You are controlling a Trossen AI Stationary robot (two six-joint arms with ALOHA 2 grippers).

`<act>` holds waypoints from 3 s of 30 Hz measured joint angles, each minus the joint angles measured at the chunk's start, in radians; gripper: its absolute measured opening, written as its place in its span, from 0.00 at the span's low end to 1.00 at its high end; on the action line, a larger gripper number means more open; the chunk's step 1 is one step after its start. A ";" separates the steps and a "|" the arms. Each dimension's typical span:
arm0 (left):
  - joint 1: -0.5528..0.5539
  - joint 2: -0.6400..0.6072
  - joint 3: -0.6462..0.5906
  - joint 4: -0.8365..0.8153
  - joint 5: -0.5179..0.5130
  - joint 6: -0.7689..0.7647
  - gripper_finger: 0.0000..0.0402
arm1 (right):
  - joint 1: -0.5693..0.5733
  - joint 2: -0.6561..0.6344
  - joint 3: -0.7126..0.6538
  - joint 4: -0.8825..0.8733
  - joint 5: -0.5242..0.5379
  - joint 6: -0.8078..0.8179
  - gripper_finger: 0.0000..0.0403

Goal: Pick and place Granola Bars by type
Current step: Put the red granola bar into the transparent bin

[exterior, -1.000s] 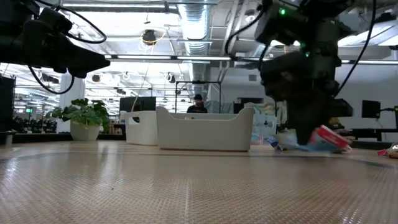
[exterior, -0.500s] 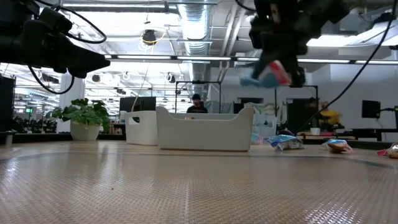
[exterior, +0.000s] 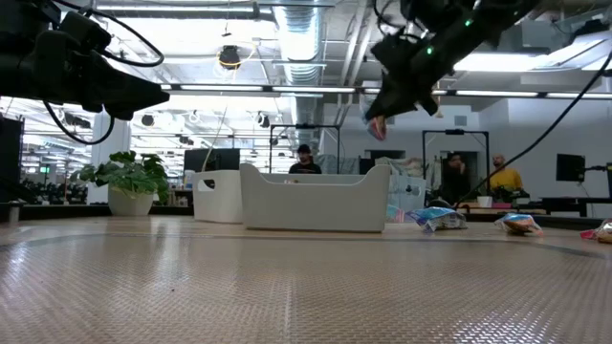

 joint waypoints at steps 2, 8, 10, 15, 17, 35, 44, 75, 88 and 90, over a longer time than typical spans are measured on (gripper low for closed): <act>0.000 0.000 0.000 0.000 0.000 0.000 0.42 | -0.052 0.000 0.000 0.001 0.030 -0.060 0.07; 0.000 0.000 0.000 0.000 0.000 0.000 0.42 | -0.166 0.016 0.000 -0.003 0.076 -0.219 0.07; 0.000 0.000 0.000 0.000 0.000 0.000 0.42 | -0.181 0.042 -0.001 -0.013 0.072 -0.261 0.07; 0.000 0.000 0.000 0.000 0.000 0.000 0.42 | -0.211 0.131 0.000 -0.010 0.068 -0.325 0.08; 0.000 0.000 0.000 0.000 -0.001 0.000 0.42 | -0.219 0.167 0.000 -0.004 0.069 -0.343 0.08; 0.000 0.000 0.000 0.000 -0.001 0.000 0.42 | -0.178 0.191 0.036 -0.023 0.044 -0.399 0.49; 0.000 0.000 0.000 0.000 0.000 0.000 0.42 | -0.010 0.031 0.036 -0.302 0.041 -0.190 0.54; 0.000 0.000 0.000 0.000 -0.001 0.000 0.42 | 0.553 0.102 0.036 -1.079 -0.302 0.986 0.53; 0.000 0.000 0.000 0.000 -0.002 0.000 0.42 | 0.591 0.130 -0.155 -0.765 -0.421 1.026 0.53; 0.000 0.000 0.000 0.000 -0.002 0.000 0.42 | 0.591 0.130 -0.179 -0.735 -0.423 1.040 0.53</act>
